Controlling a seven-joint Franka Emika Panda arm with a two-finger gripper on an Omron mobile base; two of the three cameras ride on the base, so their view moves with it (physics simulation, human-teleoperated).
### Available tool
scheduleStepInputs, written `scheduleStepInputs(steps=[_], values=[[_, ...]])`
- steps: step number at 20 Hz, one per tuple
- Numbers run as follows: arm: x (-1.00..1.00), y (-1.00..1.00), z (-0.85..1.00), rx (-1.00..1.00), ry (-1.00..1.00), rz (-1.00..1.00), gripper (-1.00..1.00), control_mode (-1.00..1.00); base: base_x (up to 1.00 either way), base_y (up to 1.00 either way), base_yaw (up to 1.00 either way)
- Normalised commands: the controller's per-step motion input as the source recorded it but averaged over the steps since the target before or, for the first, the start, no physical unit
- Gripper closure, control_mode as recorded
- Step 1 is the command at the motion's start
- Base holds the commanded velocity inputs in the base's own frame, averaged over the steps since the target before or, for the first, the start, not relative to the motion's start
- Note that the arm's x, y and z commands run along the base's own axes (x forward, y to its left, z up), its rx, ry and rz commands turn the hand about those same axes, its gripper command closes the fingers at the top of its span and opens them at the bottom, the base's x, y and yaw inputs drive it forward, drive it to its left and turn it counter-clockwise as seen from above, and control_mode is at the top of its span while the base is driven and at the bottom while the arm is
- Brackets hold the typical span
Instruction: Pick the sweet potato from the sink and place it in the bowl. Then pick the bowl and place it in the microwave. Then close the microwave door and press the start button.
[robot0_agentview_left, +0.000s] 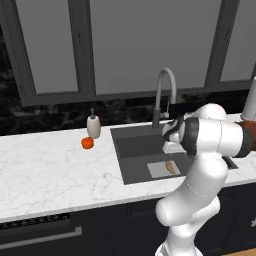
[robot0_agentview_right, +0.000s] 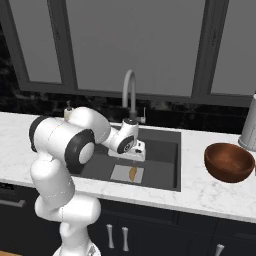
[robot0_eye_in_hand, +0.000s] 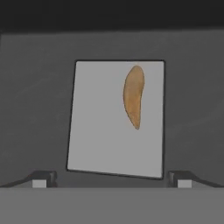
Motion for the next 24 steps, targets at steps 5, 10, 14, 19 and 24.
scheduleStepInputs(steps=[5, 10, 14, 19, 24], values=[[0.18, 0.00, -0.36, 0.00, 0.02, 0.00, -1.00, -1.00, 0.00, 0.00, 0.00], [0.26, -0.07, -0.28, 0.00, 0.00, 0.00, -1.00, -1.00, 0.00, 0.00, 0.00], [0.29, -0.10, -0.38, 0.00, 0.00, 0.00, -1.00, -1.00, 0.00, 0.00, 0.00], [0.29, -0.19, -0.36, 0.00, 0.00, 0.00, -1.00, -1.00, 0.00, 0.00, 0.00], [0.36, -0.16, -0.36, 0.00, 0.00, 0.00, -1.00, -1.00, 0.00, 0.00, 0.00]])
